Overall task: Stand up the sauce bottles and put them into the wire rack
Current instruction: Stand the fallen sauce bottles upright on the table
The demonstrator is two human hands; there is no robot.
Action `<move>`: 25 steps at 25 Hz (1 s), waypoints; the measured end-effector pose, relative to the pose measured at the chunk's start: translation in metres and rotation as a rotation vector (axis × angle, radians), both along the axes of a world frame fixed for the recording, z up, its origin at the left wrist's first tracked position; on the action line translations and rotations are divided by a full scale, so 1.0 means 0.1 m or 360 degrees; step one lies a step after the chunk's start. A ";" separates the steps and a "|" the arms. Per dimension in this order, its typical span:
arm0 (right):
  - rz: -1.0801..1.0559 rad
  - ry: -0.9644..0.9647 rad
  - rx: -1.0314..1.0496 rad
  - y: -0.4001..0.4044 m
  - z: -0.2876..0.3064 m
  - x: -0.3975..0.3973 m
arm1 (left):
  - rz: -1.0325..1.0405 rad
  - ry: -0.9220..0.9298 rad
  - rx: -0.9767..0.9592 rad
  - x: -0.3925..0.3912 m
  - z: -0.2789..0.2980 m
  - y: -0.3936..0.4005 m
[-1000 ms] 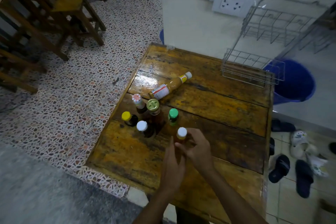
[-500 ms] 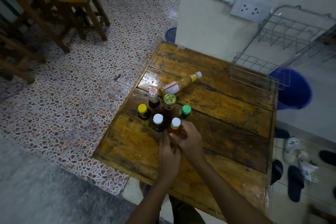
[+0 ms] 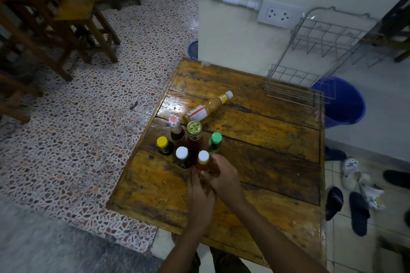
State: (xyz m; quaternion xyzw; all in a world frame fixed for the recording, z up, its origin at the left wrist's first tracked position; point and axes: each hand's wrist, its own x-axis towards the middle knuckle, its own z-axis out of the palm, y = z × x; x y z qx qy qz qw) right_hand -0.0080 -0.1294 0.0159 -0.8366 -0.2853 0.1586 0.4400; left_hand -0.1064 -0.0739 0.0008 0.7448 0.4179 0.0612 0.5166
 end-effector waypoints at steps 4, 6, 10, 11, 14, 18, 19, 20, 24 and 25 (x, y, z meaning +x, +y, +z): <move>-0.0168 0.0175 -0.0018 -0.23 0.03 0.20 | -0.0143 0.0397 0.0047 0.00 0.02 -0.20; -0.0370 0.0279 -0.0112 -0.35 0.09 0.45 | -0.0275 0.0462 0.0099 0.05 0.06 -0.32; -0.0567 0.0583 -0.0145 -0.27 0.18 1.23 | -0.0446 0.0269 0.0112 0.40 0.13 -0.55; -0.0570 0.0710 -0.0167 -0.14 0.17 1.44 | -0.0466 0.0228 0.0129 0.50 0.13 -0.59; -0.0556 0.1174 -0.0187 0.43 0.09 1.92 | -0.0438 0.0199 0.0147 0.75 0.10 -0.60; -0.0707 0.1576 -0.0082 1.13 -0.12 2.15 | -0.0329 0.0269 0.0201 0.93 0.11 -0.55; -0.0749 0.1569 -0.0097 1.25 -0.17 2.20 | -0.0314 0.0284 0.0189 0.94 0.11 -0.54; -0.0786 0.1549 -0.0095 1.34 -0.22 2.24 | -0.0302 0.0303 0.0165 0.95 0.11 -0.53; -0.0797 0.1611 0.0016 1.38 -0.32 2.36 | -0.0286 0.0324 0.0080 0.96 0.07 -0.51; -0.0777 0.1582 0.0056 1.29 -0.32 2.34 | -0.0299 0.0312 0.0084 0.96 0.07 -0.52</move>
